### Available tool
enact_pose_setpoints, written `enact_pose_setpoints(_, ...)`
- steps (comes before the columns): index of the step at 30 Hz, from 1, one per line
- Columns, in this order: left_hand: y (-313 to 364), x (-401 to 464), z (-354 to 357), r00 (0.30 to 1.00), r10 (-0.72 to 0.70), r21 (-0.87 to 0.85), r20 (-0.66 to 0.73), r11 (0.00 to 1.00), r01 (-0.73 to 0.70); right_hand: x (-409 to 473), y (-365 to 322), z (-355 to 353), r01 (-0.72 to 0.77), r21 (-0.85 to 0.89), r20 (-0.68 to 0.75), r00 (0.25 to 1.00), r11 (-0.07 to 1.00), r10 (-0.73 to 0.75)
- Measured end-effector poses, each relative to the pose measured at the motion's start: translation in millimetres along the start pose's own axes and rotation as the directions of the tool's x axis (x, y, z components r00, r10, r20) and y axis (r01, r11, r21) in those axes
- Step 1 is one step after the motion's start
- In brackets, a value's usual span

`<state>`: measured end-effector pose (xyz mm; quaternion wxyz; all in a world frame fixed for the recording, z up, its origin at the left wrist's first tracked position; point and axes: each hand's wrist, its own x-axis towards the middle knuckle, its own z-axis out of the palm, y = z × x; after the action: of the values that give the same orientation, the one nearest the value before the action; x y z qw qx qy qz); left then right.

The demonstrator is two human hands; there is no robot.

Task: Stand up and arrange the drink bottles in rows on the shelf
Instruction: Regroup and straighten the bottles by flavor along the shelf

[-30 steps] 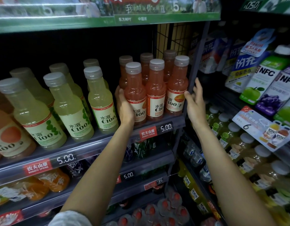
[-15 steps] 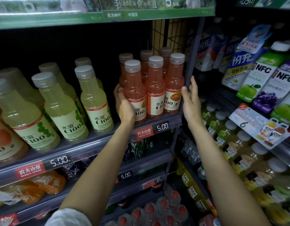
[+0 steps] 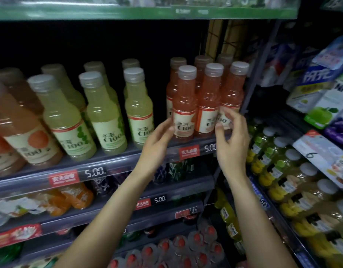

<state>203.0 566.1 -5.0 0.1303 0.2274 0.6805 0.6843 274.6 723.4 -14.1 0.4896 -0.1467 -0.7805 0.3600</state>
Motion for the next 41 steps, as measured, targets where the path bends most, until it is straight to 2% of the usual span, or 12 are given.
enact_pose_setpoints(2, 5.2, -17.9, -25.1, 0.993, 0.119, 0.121, 0.011, 0.986, -0.119, -11.7, -13.9, 12.2, 0.061, 0.019, 0.081, 0.995, 0.998, -0.063)
enact_pose_setpoints(4, 10.5, -32.3, -59.2, 0.943, 0.331, 0.354, -0.042, 0.887, -0.296, -23.3, -32.3, 37.8, 0.099, 0.058, 0.197, 0.974, 0.993, -0.108)
enact_pose_setpoints(6, 14.4, -39.0, -86.9, 0.801, 0.593, 0.563, -0.081, 0.690, -0.455, -31.7, -44.9, 60.3, 0.118, 0.061, 0.279, 0.951, 0.991, -0.130)
enact_pose_setpoints(8, 8.7, -37.9, -120.9, 0.597, 0.784, 0.680, -0.169, 0.531, -0.505, -37.8, -55.4, 84.7, 0.133, 0.061, 0.291, 0.946, 0.989, -0.145)
enact_pose_setpoints(10, -1.7, -28.4, -152.0, 0.487, 0.828, 0.698, -0.277, 0.522, -0.491, -39.6, -59.9, 101.7, 0.114, 0.043, 0.284, 0.951, 0.993, -0.121)
enact_pose_setpoints(12, -10.0, -19.3, -175.5, 0.510, 0.794, 0.699, -0.331, 0.569, -0.433, -39.6, -65.9, 114.4, 0.063, 0.047, 0.301, 0.951, 0.997, -0.074)
enact_pose_setpoints(15, -11.1, -5.6, -191.4, 0.658, 0.684, 0.661, -0.315, 0.655, -0.365, -35.4, -74.9, 125.4, -0.071, 0.102, 0.349, 0.936, 0.992, 0.031)
enact_pose_setpoints(17, -8.6, 2.7, -196.4, 0.766, 0.548, 0.503, -0.336, 0.792, -0.346, -32.2, -79.0, 130.1, -0.145, 0.128, 0.351, 0.932, 0.981, 0.092)
enact_pose_setpoints(20, -7.4, 8.0, -199.1, 0.856, 0.344, 0.190, -0.385, 0.938, -0.291, -28.8, -79.1, 133.7, -0.166, 0.138, 0.342, 0.933, 0.976, 0.110)
enact_pose_setpoints(22, -12.8, 7.5, -200.6, 0.871, 0.307, 0.118, -0.384, 0.952, -0.284, -30.1, -80.3, 137.4, -0.139, 0.102, 0.349, 0.932, 0.985, 0.096)
enact_pose_setpoints(28, -23.8, 18.5, -206.7, 0.887, 0.259, 0.143, -0.382, 0.965, -0.220, -28.1, -76.4, 144.6, -0.128, 0.125, 0.318, 0.944, 0.984, 0.083)
enact_pose_setpoints(41, -26.6, 22.4, -203.6, 0.904, 0.302, 0.115, -0.303, 0.953, -0.279, -27.8, -78.2, 145.8, -0.132, 0.125, 0.327, 0.941, 0.983, 0.085)
